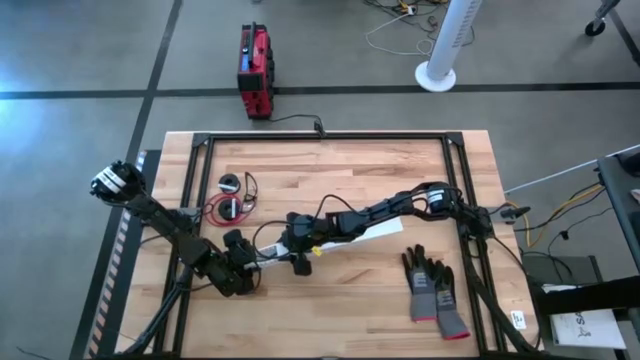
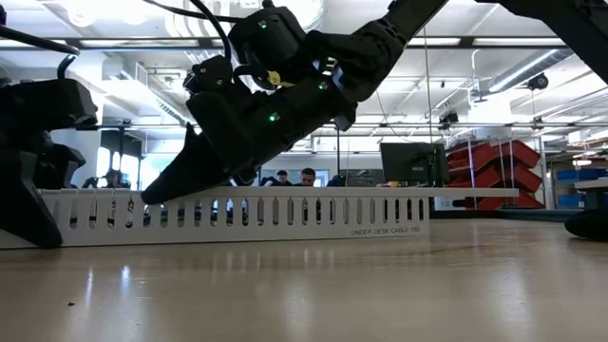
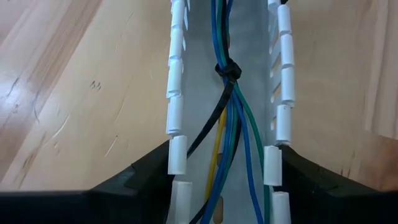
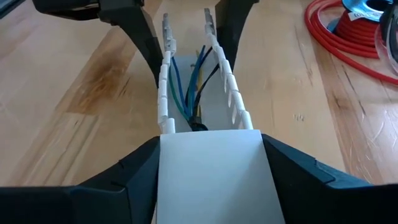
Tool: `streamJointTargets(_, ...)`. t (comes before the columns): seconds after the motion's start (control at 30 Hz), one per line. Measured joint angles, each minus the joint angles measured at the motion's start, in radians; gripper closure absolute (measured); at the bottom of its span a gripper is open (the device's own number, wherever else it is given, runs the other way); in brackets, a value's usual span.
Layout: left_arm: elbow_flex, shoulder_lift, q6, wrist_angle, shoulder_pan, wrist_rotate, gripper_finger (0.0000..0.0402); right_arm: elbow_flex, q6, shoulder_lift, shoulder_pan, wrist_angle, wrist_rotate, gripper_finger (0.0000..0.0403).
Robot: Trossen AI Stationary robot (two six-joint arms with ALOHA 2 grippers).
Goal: Ziptie cables
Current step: Close the white cable duct lid
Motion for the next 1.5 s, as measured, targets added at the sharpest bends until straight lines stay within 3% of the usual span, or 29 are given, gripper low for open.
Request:
streamJointTargets(0.2, 0.0, 0.0, 0.016, 0.002, 0.0, -0.007, 0.0193, -0.001, 0.001, 0.001, 0.0, 0.026, -0.027, 0.0174)
streamJointTargets(0.43, -0.001, 0.0, 0.028, 0.004, 0.0, -0.006, 0.0193, 0.013, -0.025, -0.01, 0.009, -0.048, 0.045, 0.0179)
streamJointTargets(0.8, -0.012, -0.001, 0.011, 0.008, 0.001, -0.007, 0.0193, 0.013, -0.103, -0.021, 0.002, -0.116, -0.016, 0.0132)
streamJointTargets(1.3, -0.018, -0.001, 0.008, 0.009, -0.001, -0.006, 0.0193, 0.012, -0.154, -0.061, 0.01, -0.113, -0.037, 0.0175)
streamJointTargets(1.5, -0.018, -0.002, 0.009, 0.017, -0.001, -0.006, 0.0193, 0.007, -0.157, -0.061, 0.012, -0.115, -0.044, 0.0165)
